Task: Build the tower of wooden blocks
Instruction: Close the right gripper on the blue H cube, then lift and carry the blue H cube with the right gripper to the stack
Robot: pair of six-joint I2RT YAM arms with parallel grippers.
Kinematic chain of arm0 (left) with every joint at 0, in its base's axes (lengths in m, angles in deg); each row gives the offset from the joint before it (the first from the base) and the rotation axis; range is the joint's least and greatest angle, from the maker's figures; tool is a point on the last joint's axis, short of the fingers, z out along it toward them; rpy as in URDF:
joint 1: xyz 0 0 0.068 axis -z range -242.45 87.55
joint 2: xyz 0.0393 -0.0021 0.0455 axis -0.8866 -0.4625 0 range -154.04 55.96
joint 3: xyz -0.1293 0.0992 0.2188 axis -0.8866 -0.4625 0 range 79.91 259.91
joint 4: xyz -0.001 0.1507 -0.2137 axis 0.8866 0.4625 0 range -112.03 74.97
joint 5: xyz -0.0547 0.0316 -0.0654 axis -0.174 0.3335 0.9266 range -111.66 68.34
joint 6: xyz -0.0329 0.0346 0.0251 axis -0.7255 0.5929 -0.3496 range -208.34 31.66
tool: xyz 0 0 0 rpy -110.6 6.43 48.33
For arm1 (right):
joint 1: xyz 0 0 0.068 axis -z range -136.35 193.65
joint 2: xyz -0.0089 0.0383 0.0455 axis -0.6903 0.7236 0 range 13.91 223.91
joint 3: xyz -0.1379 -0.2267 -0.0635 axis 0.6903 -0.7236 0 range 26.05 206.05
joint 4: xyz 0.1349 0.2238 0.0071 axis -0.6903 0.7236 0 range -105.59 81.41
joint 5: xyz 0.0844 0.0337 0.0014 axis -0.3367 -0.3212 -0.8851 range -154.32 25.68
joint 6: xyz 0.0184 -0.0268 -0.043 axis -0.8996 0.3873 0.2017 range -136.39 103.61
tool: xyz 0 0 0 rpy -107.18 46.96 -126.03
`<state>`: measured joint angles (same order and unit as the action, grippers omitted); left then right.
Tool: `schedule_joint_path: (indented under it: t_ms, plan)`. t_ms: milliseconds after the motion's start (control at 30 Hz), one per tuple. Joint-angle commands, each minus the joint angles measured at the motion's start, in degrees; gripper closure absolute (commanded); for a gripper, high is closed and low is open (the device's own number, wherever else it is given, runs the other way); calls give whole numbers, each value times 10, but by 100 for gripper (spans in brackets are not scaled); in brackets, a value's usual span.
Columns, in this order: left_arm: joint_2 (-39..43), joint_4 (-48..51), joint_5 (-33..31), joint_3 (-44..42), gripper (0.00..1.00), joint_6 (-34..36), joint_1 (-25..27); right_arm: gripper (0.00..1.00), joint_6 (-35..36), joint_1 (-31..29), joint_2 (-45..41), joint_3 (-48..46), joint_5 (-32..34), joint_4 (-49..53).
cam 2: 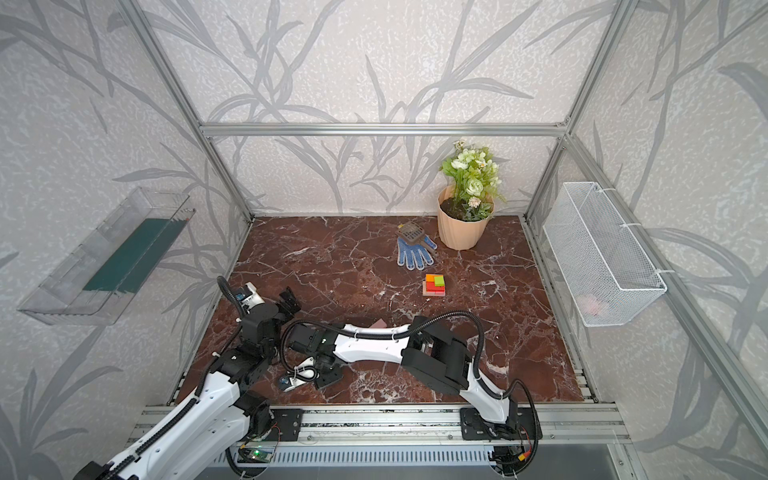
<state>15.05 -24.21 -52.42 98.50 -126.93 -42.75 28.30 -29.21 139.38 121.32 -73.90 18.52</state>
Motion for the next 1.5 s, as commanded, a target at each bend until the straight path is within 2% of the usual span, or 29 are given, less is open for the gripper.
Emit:
schedule_joint_path:
  t_ms: [0,100,367,633,733,833,933,1100,1133,1267,1400,1467]
  plan:
    - [6,-3,-5,-4,0,-8,-4,52,5,3,19,18,-13,34]
    - [6,-3,-5,-4,0,-9,-4,59,8,6,26,26,-14,48]
    - [6,-2,-6,-4,0,-10,-4,62,5,7,29,24,-10,44]
    - [7,-2,-7,-4,1,-10,-4,71,3,7,25,16,-6,40]
    - [7,-3,-6,-4,1,-11,-4,76,3,7,7,4,-9,33]
    - [7,-3,-7,-4,1,-11,-4,85,0,10,-15,2,-13,44]
    - [7,-3,-6,-5,1,-11,-4,89,-6,16,-50,-11,-21,51]
    - [9,-1,-8,-4,1,-9,-4,89,-3,32,-154,-85,-11,30]
    - [10,-1,-9,-5,1,-9,-4,92,-1,38,-174,-97,-12,33]
    - [12,0,-10,-5,1,-8,-4,100,-5,98,-256,-124,-39,74]
    - [14,2,-10,-6,1,-7,-4,100,-7,171,-334,-148,-24,72]
    - [17,4,-13,-6,0,-5,-4,100,21,201,-355,-151,-38,85]
